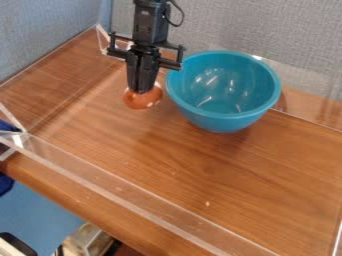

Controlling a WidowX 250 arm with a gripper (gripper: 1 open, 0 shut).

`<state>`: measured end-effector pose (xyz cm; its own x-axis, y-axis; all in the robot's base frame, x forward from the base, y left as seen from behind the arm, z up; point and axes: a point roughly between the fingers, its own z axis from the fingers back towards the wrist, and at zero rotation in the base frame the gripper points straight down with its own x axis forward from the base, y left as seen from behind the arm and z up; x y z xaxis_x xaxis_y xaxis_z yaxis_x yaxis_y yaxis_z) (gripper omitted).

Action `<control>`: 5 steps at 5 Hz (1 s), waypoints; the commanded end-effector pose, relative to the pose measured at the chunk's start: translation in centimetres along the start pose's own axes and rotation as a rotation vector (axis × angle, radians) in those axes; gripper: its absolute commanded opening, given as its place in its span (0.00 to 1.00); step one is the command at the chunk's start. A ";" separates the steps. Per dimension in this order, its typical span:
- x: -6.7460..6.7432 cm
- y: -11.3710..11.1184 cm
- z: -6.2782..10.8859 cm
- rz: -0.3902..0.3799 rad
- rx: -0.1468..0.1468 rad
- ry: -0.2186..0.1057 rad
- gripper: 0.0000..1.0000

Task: Remove the mushroom from inside the blue bowl and put it on the table

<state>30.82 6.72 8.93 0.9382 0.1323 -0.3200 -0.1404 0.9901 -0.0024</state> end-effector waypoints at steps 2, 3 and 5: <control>-1.2 0.6 3.0 0.029 -0.012 -0.084 0.00; -1.4 0.5 3.1 0.030 -0.015 -0.083 0.00; -3.0 -0.4 3.3 -0.034 -0.006 -0.092 0.00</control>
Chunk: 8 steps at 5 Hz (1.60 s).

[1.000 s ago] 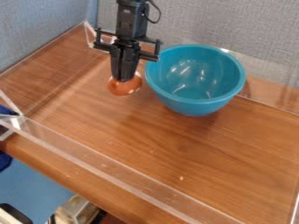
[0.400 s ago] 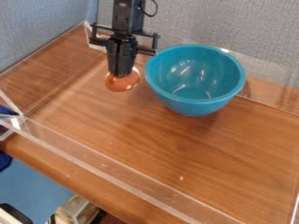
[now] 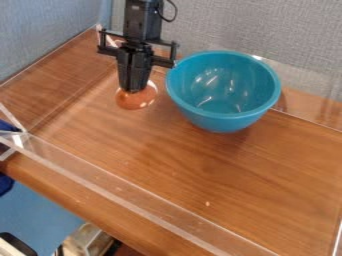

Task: Remove the mushroom from inside the blue bowl and put it on the table

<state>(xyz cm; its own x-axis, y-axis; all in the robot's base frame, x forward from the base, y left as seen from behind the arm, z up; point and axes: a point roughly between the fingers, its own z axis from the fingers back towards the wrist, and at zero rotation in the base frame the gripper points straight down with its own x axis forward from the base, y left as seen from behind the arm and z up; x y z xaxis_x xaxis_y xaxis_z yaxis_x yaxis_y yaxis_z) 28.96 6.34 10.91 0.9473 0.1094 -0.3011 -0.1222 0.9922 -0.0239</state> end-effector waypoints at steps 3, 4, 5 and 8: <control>-1.6 -0.3 0.3 -0.078 0.023 -0.048 0.00; -1.6 0.3 -0.6 -0.086 0.029 -0.031 0.00; -1.7 0.9 -1.5 -0.087 0.034 -0.016 0.00; -1.3 2.2 -4.7 -0.104 0.034 0.030 0.00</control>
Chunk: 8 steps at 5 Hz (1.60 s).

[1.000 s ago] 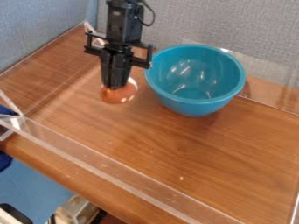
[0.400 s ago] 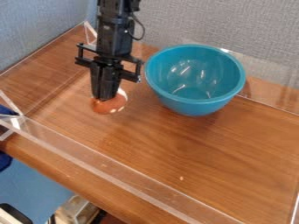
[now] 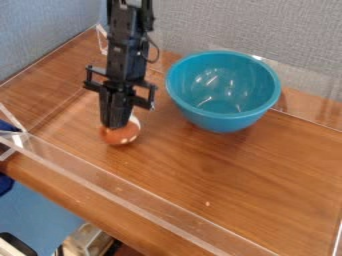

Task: Remove the mushroom from inside the blue bowl and put it on the table

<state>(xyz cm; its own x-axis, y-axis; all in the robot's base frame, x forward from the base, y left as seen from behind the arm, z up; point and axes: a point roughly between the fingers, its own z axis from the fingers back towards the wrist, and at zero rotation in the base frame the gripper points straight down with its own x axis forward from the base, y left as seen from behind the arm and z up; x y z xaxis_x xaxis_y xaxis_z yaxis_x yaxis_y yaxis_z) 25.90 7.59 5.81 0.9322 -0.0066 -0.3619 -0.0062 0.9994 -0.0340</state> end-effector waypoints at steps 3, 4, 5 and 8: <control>1.2 0.2 -0.4 -0.049 0.045 -0.024 0.00; 1.7 0.1 -0.3 -0.068 0.072 -0.030 0.00; 1.8 0.1 -0.3 -0.079 0.085 -0.032 0.00; 1.7 0.6 -0.5 -0.081 0.105 -0.035 0.00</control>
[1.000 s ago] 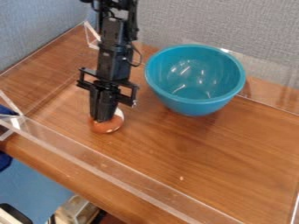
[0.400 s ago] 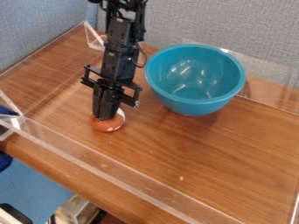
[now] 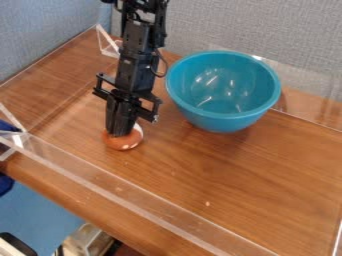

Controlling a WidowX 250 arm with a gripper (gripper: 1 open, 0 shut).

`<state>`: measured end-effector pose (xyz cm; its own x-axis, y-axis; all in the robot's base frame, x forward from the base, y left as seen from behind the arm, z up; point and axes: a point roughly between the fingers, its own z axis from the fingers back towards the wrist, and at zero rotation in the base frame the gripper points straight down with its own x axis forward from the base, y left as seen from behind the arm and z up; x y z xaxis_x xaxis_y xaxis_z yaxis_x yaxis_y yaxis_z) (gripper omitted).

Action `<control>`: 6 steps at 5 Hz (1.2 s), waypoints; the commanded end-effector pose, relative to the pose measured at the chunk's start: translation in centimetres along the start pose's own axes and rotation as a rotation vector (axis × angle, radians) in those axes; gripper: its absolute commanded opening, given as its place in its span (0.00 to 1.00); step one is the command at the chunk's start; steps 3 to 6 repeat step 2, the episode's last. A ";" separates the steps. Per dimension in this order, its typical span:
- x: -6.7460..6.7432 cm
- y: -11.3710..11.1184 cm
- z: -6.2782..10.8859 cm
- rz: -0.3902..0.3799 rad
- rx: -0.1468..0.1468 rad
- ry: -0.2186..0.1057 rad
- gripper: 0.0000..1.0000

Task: Remove the mushroom from inside the blue bowl and put it on the table

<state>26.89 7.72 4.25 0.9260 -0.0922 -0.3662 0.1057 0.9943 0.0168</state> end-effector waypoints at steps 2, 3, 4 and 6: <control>0.1 0.8 0.4 0.008 0.028 -0.042 0.00; 0.1 0.8 0.4 0.008 0.028 -0.042 0.00; 0.1 0.8 0.4 0.008 0.028 -0.042 0.00; 0.1 0.8 0.4 0.008 0.028 -0.042 0.00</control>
